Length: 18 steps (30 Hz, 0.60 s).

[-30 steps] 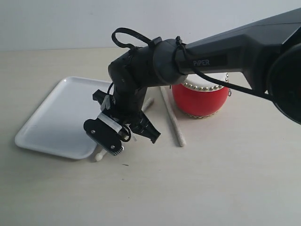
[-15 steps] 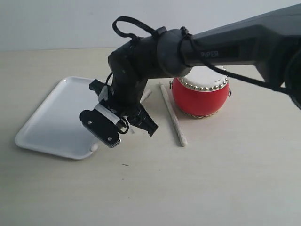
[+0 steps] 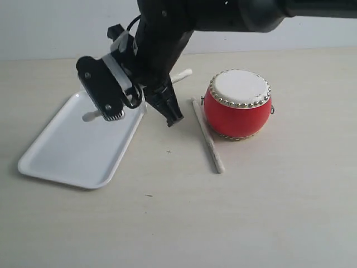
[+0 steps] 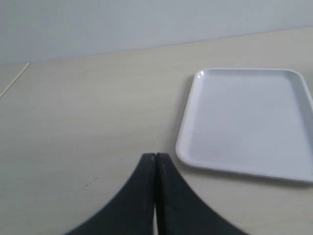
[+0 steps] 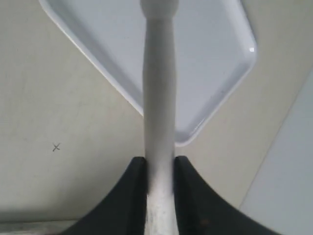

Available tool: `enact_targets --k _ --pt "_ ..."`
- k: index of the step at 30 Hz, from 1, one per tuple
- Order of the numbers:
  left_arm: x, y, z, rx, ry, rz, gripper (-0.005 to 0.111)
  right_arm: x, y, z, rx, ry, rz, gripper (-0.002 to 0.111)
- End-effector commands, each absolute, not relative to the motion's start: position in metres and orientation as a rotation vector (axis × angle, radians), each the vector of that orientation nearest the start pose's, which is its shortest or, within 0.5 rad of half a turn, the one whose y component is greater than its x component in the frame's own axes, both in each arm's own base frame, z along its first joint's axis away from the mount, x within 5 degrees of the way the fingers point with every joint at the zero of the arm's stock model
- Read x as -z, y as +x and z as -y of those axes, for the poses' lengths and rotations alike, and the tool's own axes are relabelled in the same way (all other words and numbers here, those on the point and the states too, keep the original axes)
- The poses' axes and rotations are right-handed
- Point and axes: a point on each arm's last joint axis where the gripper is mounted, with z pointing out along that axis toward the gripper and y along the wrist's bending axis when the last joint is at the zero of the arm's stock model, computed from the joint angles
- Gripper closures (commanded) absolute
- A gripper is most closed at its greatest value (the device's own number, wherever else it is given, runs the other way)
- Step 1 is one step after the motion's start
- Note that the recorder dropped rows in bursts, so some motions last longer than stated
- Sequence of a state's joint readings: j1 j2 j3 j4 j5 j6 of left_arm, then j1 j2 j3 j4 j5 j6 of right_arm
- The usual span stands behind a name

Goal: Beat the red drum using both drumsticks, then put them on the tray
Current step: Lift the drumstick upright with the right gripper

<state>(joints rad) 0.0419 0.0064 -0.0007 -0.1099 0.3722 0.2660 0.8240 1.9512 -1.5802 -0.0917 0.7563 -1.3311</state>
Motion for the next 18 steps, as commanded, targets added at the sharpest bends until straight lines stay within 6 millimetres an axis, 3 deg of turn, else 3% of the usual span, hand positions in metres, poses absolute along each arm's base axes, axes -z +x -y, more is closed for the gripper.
enact_targets --k 1,9,12,14,18 --pt "-0.180 0.053 0.001 -0.110 0.144 -1.845 0.107 -0.275 0.287 -0.303 0.206 -2.198 -1.418 0.108" --pt "-0.180 0.053 0.001 -0.110 0.144 -1.845 0.107 -0.302 0.263 -0.281 -0.004 -1.856 -1.995 0.108" --pt "-0.180 0.053 0.001 -0.110 0.144 -1.845 0.107 -0.300 0.253 -0.279 -0.099 -1.886 -2.104 0.108" --pt "-0.180 0.053 0.001 -0.110 0.144 -1.845 0.107 -0.299 0.241 -0.282 -0.267 -1.902 -2.175 0.108" --pt "-0.180 0.053 0.001 -0.110 0.144 -1.845 0.107 -0.301 0.234 -0.286 -0.404 -1.883 -2.201 0.108"
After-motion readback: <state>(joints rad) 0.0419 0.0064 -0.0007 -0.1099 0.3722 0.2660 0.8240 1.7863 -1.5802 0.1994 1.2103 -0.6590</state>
